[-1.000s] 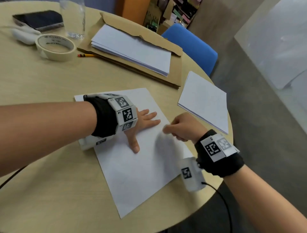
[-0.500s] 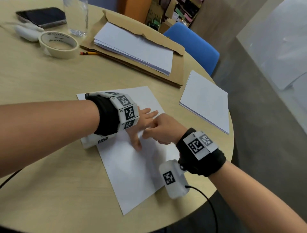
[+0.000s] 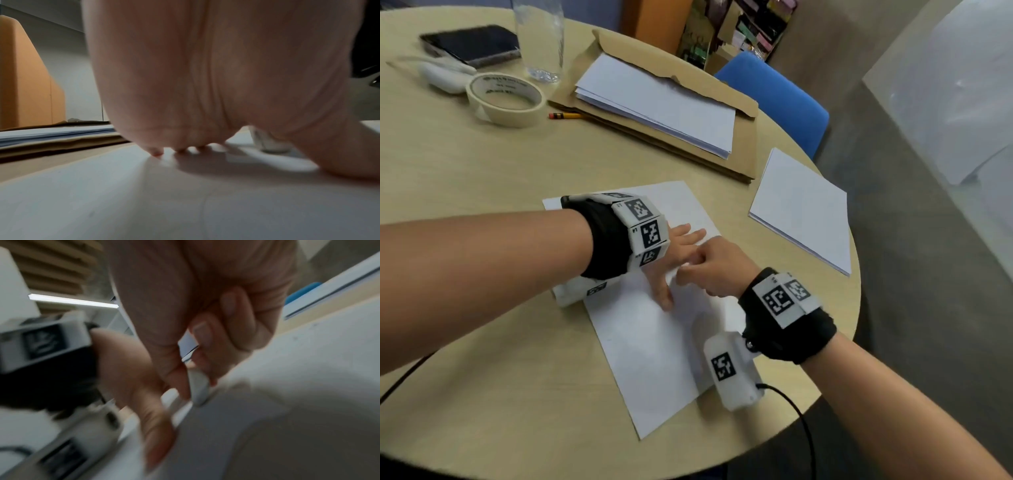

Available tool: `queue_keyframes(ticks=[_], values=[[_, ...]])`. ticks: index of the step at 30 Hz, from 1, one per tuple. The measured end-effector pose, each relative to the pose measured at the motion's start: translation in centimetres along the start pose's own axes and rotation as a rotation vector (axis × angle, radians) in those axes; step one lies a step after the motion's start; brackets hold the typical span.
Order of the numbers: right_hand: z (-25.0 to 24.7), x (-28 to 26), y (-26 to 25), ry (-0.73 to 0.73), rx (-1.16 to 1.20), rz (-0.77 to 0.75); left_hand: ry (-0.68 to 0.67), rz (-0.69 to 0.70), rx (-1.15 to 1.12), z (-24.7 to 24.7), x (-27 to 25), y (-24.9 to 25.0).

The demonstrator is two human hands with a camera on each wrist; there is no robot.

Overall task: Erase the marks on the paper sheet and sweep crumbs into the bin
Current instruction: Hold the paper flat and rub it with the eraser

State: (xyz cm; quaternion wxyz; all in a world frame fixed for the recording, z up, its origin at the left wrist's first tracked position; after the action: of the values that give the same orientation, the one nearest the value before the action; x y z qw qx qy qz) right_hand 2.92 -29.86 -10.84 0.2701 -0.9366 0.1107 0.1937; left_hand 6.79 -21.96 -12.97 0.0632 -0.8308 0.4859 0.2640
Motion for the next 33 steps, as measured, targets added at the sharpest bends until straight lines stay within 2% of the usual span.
queue_keyframes(ticks=[5,7,9,11,13,15,18,20,23,28,33], values=[[-4.4,-0.3,5.0,0.169,-0.112,0.232,-0.035,-0.028,-0.016,0.4,0.5,-0.7],[-5.5,-0.9,6.7,0.201,-0.043,0.289,-0.05,-0.023,-0.008,0.2,0.4,-0.6],[-5.9,-1.3,7.6,0.213,0.144,0.268,-0.048,-0.02,-0.027,-0.5,0.2,-0.6],[-6.1,-1.7,7.2,0.22,0.321,0.194,0.027,-0.044,-0.126,-1.8,-0.5,-1.4],[-6.1,-1.5,6.2,0.216,0.38,0.152,0.171,-0.118,-0.214,-3.2,-1.5,-2.8],[-6.0,-0.6,4.9,0.196,0.38,0.133,0.259,-0.254,-0.222,-4.0,-2.8,-4.8],[-5.3,1.3,2.9,0.113,0.301,0.143,0.183,-0.467,-0.125,-3.7,-4.6,-7.4],[-4.8,2.4,1.9,0.085,0.24,0.157,0.089,-0.533,-0.075,-2.9,-5.3,-8.2],[-4.4,3.5,0.8,0.094,0.197,0.17,0.037,-0.554,-0.082,-1.9,-5.7,-8.8],[-3.8,4.5,-0.2,0.089,0.185,0.183,0.085,-0.573,-0.091,-1.5,-5.8,-9.8],[-3.9,4.2,-0.7,0.114,0.147,0.195,0.092,-0.649,-0.129,-1.0,-6.0,-11.0]])
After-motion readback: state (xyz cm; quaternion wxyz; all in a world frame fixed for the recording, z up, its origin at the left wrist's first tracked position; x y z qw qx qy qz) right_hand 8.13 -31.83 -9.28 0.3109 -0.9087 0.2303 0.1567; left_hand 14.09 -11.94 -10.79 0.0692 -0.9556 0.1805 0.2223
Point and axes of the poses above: each hand's wrist, its own x-axis towards the middle knuckle, its own z-axis out of the palm, y = z × x, the point moved 5 cm from there along x, towards the middle knuckle, and after that the axes turned 2 degrees about -z, right-handed, at the moved point
